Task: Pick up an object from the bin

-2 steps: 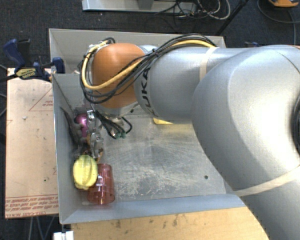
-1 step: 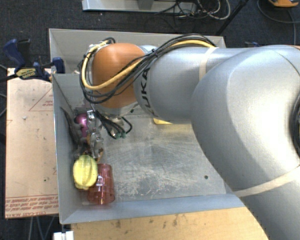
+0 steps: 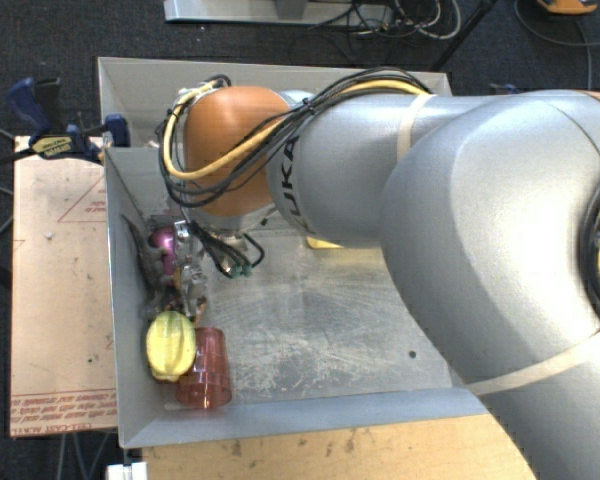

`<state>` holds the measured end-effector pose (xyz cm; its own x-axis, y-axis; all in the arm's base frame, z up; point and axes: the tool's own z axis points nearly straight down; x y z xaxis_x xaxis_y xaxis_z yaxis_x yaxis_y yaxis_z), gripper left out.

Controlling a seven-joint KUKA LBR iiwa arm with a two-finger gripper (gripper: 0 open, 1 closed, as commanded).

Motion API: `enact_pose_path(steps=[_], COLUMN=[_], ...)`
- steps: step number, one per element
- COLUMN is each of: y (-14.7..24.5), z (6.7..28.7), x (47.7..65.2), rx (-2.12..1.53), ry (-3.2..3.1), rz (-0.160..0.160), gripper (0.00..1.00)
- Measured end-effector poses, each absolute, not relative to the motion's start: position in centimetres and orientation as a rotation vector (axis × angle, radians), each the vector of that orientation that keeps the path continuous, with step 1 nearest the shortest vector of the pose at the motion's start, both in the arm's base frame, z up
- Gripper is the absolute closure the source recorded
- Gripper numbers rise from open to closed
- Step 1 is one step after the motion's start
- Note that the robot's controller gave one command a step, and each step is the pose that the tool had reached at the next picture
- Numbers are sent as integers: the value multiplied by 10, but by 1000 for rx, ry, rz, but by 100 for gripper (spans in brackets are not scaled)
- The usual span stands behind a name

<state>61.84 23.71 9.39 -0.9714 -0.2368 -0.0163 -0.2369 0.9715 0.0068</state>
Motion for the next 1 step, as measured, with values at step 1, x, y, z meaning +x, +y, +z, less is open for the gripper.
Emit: enact_pose_path(steps=[1], y=[237], z=[94], x=[618], rx=[-373], ry=[3104], rz=[14], gripper=[100])
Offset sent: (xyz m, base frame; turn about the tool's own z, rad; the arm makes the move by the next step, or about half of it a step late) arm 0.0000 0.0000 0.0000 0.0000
